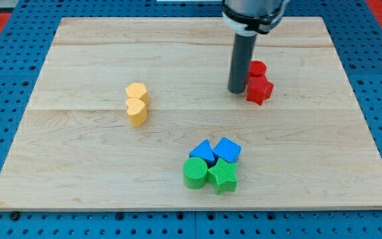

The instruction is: Move red star along with red circle towards the top right

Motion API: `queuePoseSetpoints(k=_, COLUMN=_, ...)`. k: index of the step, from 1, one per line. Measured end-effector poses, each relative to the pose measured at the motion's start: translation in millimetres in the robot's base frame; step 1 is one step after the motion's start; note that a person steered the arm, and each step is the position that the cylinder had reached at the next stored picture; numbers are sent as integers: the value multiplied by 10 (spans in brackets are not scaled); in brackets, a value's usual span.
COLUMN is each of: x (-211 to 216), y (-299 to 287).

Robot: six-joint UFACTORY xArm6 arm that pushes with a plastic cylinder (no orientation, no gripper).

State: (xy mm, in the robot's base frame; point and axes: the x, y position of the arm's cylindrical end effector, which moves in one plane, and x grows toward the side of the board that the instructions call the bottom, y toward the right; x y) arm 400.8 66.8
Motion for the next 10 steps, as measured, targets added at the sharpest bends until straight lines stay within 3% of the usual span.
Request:
queuePoseSetpoints(k=3, x=561, y=172)
queuePoseSetpoints(k=8, x=125, y=361)
queuePoseSetpoints(k=10, x=334, y=457)
